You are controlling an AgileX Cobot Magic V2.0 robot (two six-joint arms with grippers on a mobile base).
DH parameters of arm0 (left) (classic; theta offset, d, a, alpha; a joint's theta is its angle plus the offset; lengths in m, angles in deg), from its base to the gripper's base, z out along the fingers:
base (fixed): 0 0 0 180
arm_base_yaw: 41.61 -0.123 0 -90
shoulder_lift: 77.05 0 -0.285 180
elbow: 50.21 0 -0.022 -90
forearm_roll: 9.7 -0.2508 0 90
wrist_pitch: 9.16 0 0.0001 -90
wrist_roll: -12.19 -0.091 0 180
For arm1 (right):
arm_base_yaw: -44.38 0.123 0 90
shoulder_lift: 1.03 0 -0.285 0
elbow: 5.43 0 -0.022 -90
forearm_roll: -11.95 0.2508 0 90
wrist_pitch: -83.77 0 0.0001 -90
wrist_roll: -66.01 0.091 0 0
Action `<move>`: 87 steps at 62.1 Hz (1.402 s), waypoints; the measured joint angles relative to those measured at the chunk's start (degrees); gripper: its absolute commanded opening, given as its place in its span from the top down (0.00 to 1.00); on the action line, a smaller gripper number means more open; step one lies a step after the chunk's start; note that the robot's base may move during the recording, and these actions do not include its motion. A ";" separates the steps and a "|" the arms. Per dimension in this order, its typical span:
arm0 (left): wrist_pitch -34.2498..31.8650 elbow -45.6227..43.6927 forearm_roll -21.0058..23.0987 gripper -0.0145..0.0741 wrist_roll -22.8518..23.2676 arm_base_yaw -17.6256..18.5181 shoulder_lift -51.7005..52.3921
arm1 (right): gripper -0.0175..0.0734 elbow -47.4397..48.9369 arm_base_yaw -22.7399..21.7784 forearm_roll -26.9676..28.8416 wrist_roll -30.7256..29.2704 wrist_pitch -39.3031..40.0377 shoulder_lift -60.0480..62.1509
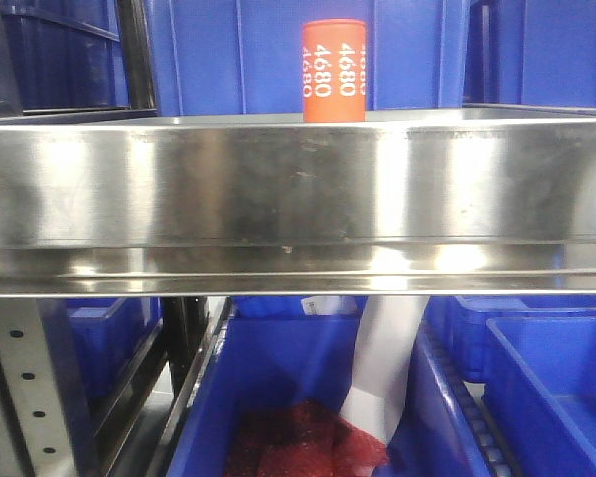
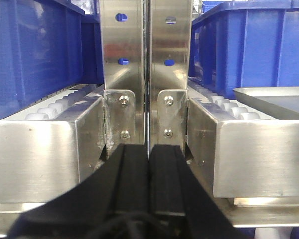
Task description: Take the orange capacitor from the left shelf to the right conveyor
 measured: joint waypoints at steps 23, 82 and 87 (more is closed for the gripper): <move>0.00 0.00 0.00 0.95 0.00 0.00 0.00 | 0.75 30.06 20.02 -9.08 -0.10 -15.82 -36.02; 0.00 0.00 0.00 0.95 0.00 0.00 0.00 | 0.15 38.86 29.36 -8.06 0.26 13.04 -88.15; 0.00 0.00 0.00 0.95 0.00 0.00 0.00 | 0.27 38.86 28.82 -7.80 0.26 14.43 -90.40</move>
